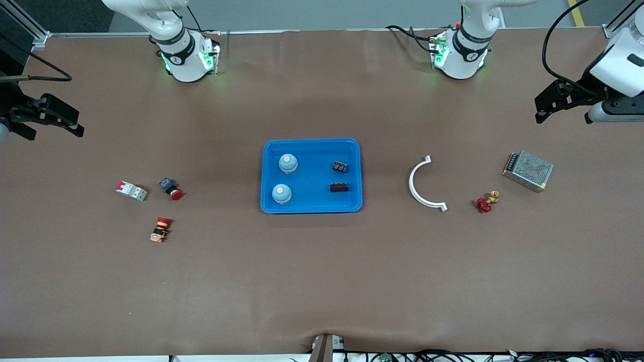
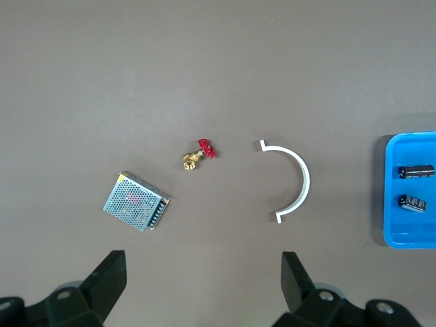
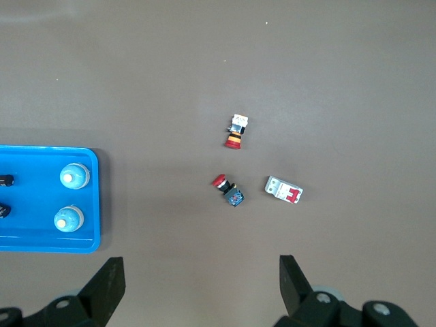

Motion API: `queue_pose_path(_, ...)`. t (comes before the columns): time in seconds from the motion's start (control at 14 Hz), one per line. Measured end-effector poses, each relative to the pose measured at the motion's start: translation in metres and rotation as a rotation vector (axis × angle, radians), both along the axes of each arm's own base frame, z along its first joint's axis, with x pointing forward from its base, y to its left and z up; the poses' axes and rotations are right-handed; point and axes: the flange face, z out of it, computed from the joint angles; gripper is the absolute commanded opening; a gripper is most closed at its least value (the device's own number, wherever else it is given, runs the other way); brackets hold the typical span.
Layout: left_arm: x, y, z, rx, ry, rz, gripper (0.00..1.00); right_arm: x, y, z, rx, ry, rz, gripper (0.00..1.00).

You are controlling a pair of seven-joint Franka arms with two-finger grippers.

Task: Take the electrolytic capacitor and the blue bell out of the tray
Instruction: 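Reach the right gripper to a bell while the left gripper reaches a capacitor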

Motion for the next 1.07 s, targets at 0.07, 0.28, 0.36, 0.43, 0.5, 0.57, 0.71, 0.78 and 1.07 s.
queue_pose_path(0.07,0.0,0.0,0.0,0.0,0.0,0.0,1.0,0.0,0.0,0.0,0.0,0.0,0.0,1.0)
queue_pose_path(0.28,0.0,0.0,0.001,0.0,-0.001,0.0,1.0,0.0,0.0,0.0,0.0,0.0,-0.001,1.0)
queue_pose_path(0.36,0.0,0.0,0.001,0.0,-0.002,0.0,1.0,0.0,0.0,0.0,0.0,0.0,-0.001,1.0)
queue_pose_path(0.43,0.0,-0.001,0.001,0.0,-0.002,-0.002,1.0,0.0,0.0,0.0,0.0,0.0,-0.001,1.0)
queue_pose_path(0.5,0.0,-0.002,0.001,0.0,-0.002,-0.003,1.0,0.0,-0.001,0.0,0.0,0.0,-0.001,1.0)
queue_pose_path(0.57,0.0,-0.003,0.0,0.0,0.0,-0.005,1.0,0.0,-0.001,0.0,0.0,0.0,-0.002,1.0)
queue_pose_path(0.71,0.0,-0.008,-0.006,-0.008,0.017,-0.013,1.0,0.0,-0.002,0.0,-0.001,0.001,-0.004,1.0)
queue_pose_path(0.78,0.001,-0.013,-0.012,-0.03,0.032,-0.017,1.0,0.0,-0.004,-0.002,-0.003,0.006,-0.008,1.0)
queue_pose_path(1.07,0.004,-0.044,-0.055,-0.047,0.119,-0.001,1.0,0.01,-0.03,-0.043,-0.003,0.067,-0.052,1.0)
